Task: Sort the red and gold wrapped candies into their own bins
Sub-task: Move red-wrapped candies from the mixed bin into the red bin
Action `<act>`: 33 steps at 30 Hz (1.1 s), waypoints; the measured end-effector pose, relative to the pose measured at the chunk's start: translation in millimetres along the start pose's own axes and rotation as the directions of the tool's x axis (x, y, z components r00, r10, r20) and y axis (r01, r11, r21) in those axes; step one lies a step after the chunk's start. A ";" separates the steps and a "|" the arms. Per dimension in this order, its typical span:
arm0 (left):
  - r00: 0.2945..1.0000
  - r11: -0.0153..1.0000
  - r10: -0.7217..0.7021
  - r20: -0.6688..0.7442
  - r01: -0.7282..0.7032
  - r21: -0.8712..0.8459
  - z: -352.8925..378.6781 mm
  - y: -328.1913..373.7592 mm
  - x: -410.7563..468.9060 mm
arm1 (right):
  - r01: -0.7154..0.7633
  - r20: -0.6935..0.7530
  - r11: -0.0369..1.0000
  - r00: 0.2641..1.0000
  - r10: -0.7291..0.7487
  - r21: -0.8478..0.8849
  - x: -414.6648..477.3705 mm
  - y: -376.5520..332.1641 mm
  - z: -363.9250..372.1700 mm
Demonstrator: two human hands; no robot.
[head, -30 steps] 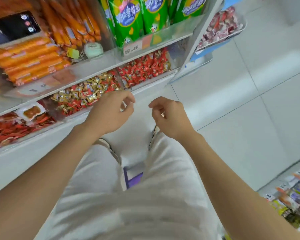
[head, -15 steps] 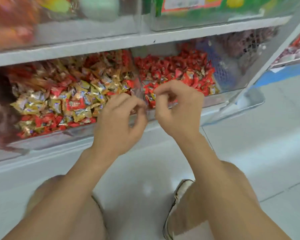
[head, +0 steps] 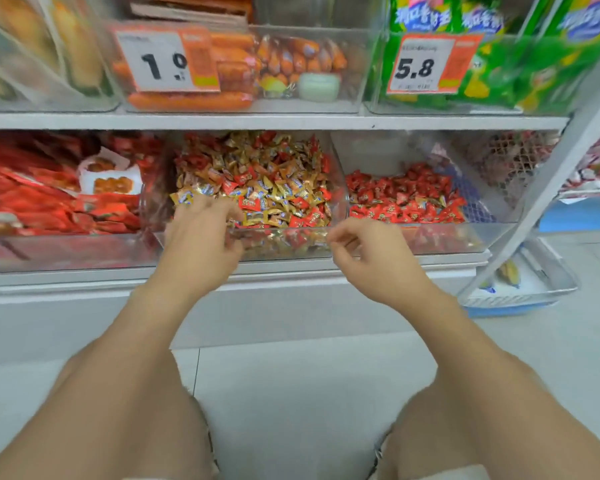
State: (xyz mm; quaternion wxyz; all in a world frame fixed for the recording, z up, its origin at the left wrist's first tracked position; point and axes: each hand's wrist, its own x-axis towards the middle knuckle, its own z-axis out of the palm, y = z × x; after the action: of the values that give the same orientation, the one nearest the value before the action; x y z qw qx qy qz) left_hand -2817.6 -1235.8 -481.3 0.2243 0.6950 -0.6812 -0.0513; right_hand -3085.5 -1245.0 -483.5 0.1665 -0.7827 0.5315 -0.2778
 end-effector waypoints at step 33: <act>0.979 0.967 0.011 0.204 -0.062 0.245 -2.1 -39.2 -1.8 | 0.236 0.360 0.959 0.918 -0.167 -0.156 46.5 -2.3 51.8</act>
State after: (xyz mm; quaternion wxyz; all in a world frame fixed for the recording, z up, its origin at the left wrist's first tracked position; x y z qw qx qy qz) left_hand -2780.7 -1234.6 -494.8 0.0658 0.6961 -0.7142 -0.0306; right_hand -3039.0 -1288.9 -511.2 0.1491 -0.8823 0.4353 -0.0989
